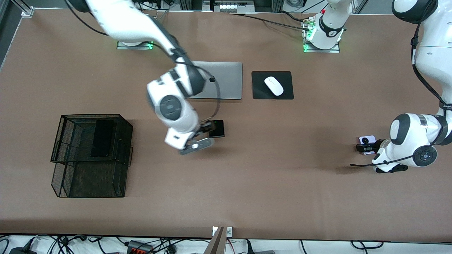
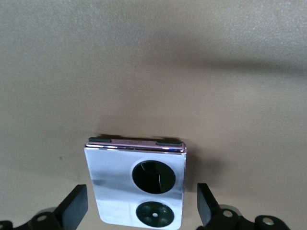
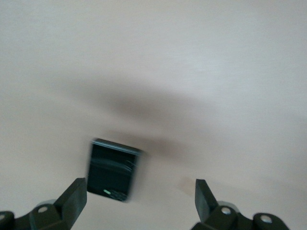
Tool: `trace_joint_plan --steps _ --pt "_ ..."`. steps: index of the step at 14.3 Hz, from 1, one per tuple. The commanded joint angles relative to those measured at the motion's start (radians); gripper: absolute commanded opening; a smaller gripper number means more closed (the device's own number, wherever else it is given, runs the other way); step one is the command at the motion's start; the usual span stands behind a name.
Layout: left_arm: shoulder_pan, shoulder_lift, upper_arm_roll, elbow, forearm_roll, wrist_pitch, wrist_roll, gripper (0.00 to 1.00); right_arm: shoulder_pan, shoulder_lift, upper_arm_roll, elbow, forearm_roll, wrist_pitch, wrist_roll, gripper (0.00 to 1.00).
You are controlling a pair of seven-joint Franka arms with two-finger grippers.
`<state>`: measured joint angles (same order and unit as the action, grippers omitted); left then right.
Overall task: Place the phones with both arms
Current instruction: 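Grasp the black flip phone mid-table with the right gripper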
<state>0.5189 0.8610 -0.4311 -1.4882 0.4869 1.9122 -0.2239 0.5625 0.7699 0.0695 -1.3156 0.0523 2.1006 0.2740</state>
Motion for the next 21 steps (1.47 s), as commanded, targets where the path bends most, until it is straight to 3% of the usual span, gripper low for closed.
trace_joint_plan --steps 1,6,7,9,11,13,21 --pt "0.024 0.001 -0.017 -0.012 0.024 0.021 0.035 1.0 0.054 0.06 -0.013 0.009 -0.035 0.071 0.091 1.0" --pt "0.036 0.018 -0.017 -0.014 0.022 0.053 0.054 1.0 0.1 0.112 -0.013 0.009 -0.115 0.105 0.24 1.0" --pt "0.039 0.016 -0.017 -0.017 0.022 0.053 0.054 0.86 0.103 0.118 -0.013 0.009 -0.127 0.105 0.25 1.0" --pt "0.043 0.015 -0.017 -0.017 0.019 0.051 0.086 0.44 0.109 0.121 -0.013 0.007 -0.131 0.104 0.28 1.0" --pt "0.044 0.01 -0.018 -0.015 0.018 0.048 0.11 0.24 0.119 0.12 -0.013 -0.005 -0.131 0.096 0.28 1.0" --pt "0.046 0.006 -0.026 -0.015 0.012 0.041 0.11 0.19 0.119 0.121 -0.013 -0.016 -0.131 0.096 0.28 1.0" --pt "0.042 -0.02 -0.115 0.037 -0.105 -0.093 0.098 0.19 0.114 0.14 -0.013 -0.024 -0.121 0.096 0.278 1.0"
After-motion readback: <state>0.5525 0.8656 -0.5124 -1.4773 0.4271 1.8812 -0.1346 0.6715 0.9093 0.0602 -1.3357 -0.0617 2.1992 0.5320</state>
